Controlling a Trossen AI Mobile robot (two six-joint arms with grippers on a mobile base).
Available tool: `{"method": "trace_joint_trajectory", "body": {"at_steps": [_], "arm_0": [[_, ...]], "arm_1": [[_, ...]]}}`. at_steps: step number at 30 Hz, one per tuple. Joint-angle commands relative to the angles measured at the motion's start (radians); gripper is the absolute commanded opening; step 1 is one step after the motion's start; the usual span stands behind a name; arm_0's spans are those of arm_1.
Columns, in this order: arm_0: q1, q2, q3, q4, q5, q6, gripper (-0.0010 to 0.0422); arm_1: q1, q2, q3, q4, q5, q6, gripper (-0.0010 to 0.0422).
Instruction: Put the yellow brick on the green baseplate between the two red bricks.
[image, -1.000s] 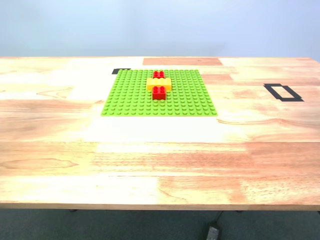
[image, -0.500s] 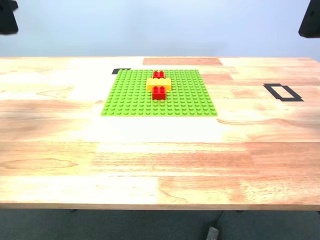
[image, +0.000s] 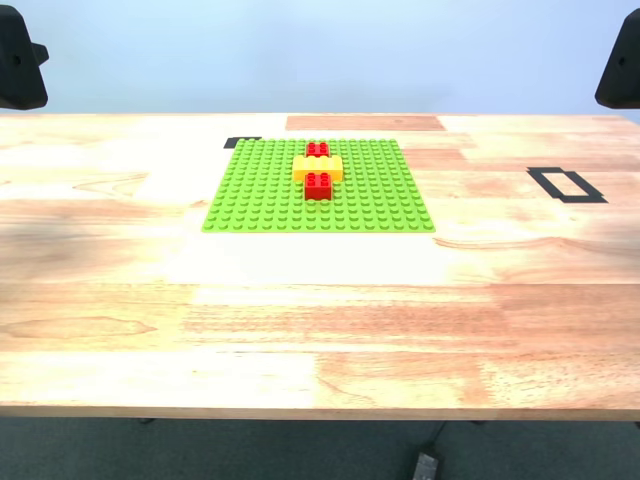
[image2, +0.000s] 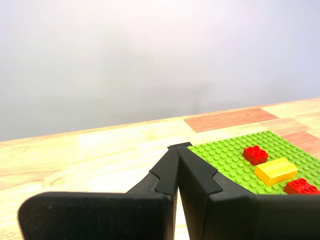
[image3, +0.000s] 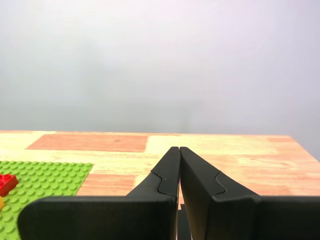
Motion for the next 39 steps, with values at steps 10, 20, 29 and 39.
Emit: {"method": "trace_joint_trajectory", "body": {"at_steps": [10, 20, 29, 39], "arm_0": [[0.000, -0.029, -0.040, 0.113, 0.000, -0.031, 0.0000], [0.000, -0.096, -0.047, 0.022, 0.000, -0.008, 0.0000], [0.000, -0.098, -0.047, 0.021, 0.001, -0.009, 0.0000], [0.000, -0.098, -0.042, 0.000, 0.000, -0.008, 0.0000]], "arm_1": [[0.000, -0.039, 0.000, 0.055, -0.005, -0.023, -0.0001], [0.000, -0.177, 0.000, -0.108, -0.005, -0.077, -0.0001], [0.000, -0.237, 0.000, -0.188, -0.006, -0.112, -0.0001], [0.000, -0.233, 0.000, -0.188, -0.006, -0.109, 0.0000]]}}
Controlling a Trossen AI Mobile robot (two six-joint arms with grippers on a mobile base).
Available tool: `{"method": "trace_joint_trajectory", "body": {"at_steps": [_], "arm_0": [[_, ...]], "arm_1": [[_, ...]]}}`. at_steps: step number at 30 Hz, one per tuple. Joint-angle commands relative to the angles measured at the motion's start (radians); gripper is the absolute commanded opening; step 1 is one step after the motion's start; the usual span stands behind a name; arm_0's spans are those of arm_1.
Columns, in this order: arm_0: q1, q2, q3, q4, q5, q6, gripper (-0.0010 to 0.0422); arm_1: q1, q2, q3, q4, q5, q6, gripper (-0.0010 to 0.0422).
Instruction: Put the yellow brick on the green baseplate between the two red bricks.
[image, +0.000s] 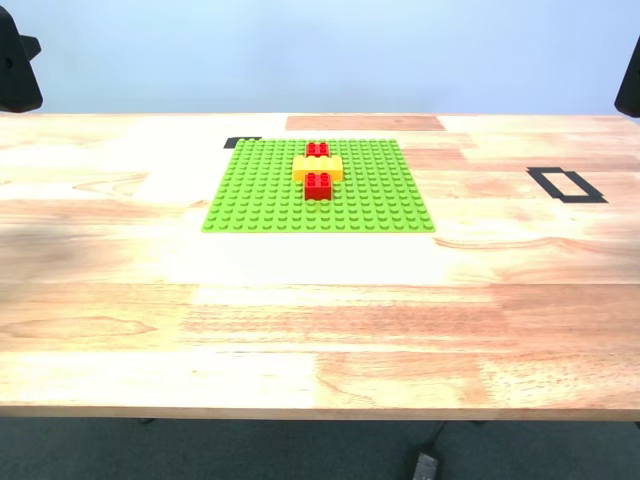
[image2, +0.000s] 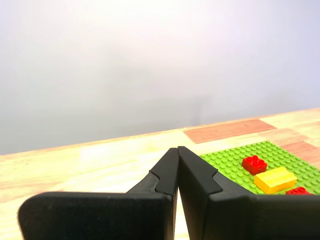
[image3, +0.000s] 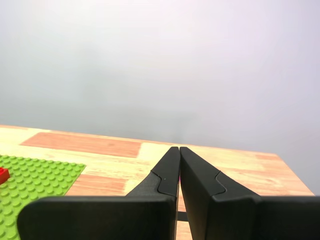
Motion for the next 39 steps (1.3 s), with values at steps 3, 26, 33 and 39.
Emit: {"method": "trace_joint_trajectory", "body": {"at_steps": [3, 26, 33, 39], "arm_0": [[0.000, 0.000, 0.002, -0.024, 0.001, 0.000, 0.0000], [0.000, 0.000, 0.009, -0.076, 0.000, 0.000, 0.0000], [0.000, 0.000, 0.009, -0.076, 0.000, 0.000, 0.0000], [0.000, 0.000, 0.009, -0.076, 0.000, 0.000, 0.0000]], "arm_1": [[0.000, 0.002, 0.001, -0.002, 0.001, 0.002, 0.0000], [0.000, 0.002, 0.001, -0.002, 0.001, 0.002, 0.0000], [0.000, 0.000, 0.001, -0.002, 0.001, 0.001, 0.0000], [0.000, 0.003, 0.001, -0.002, 0.001, 0.002, 0.0000]]}}
